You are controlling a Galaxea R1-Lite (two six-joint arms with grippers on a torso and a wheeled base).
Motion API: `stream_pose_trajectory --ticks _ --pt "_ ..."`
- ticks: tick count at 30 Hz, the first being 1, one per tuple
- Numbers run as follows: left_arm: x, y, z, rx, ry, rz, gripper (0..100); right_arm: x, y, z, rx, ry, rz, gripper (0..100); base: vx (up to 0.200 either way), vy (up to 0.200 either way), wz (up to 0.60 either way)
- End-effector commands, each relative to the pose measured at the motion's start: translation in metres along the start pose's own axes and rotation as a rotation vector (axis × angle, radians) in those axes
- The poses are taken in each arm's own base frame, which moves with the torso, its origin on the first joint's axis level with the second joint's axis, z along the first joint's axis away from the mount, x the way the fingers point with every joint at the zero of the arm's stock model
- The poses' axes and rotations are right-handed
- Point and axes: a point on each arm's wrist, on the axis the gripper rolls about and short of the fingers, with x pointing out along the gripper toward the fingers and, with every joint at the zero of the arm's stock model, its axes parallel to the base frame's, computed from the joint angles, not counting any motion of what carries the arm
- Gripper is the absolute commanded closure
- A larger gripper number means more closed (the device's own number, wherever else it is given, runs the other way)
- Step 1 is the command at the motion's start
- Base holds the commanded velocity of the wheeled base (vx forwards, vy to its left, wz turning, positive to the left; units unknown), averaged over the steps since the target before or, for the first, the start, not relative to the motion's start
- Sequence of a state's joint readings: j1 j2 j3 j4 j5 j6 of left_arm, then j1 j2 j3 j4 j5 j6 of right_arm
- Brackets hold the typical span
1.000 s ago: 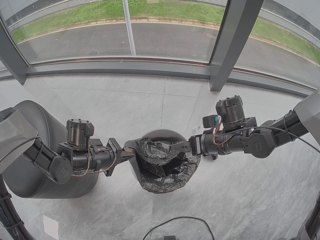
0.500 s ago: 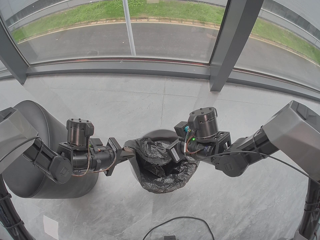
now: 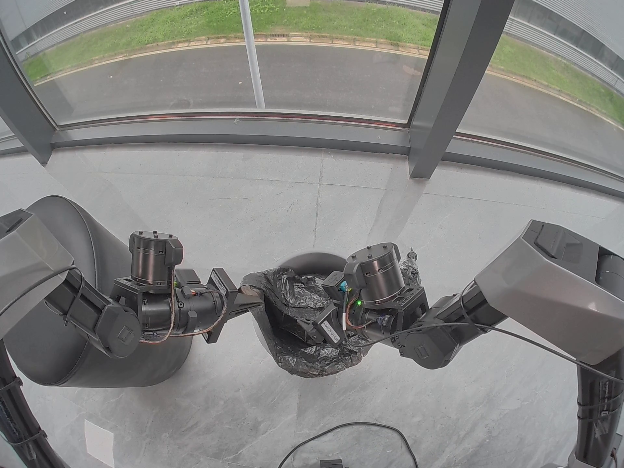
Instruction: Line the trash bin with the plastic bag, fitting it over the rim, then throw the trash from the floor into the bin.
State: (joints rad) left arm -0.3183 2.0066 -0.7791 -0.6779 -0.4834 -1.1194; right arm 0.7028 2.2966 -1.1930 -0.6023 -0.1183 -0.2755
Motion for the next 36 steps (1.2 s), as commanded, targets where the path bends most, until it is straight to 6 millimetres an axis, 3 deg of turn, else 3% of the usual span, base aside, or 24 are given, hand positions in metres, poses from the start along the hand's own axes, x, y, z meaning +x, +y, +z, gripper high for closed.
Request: stream_pose_trajectory --ticks 1,16,31,32,36 --pt "0.0 0.0 0.0 -0.001 0.001 0.001 100 0.005 0.002 -0.004 -0.003 0.01 0.004 0 0.0 0.0 0.0" --pt "0.0 0.0 0.0 0.0 0.0 0.0 100 0.033 0.009 -0.023 -0.005 0.047 0.004 0 0.0 0.0 0.0" --pt "0.001 0.0 0.0 0.001 0.002 -0.001 100 0.041 0.01 -0.025 -0.037 0.05 -0.015 0 0.0 0.0 0.0" --pt "0.001 0.0 -0.001 0.0 0.002 0.001 100 0.043 0.01 -0.025 -0.035 0.048 -0.016 100 0.0 0.0 0.0" --pt "0.0 0.0 -0.001 0.001 0.002 -0.001 100 0.045 0.008 -0.022 -0.029 0.037 -0.022 100 0.0 0.0 0.0"
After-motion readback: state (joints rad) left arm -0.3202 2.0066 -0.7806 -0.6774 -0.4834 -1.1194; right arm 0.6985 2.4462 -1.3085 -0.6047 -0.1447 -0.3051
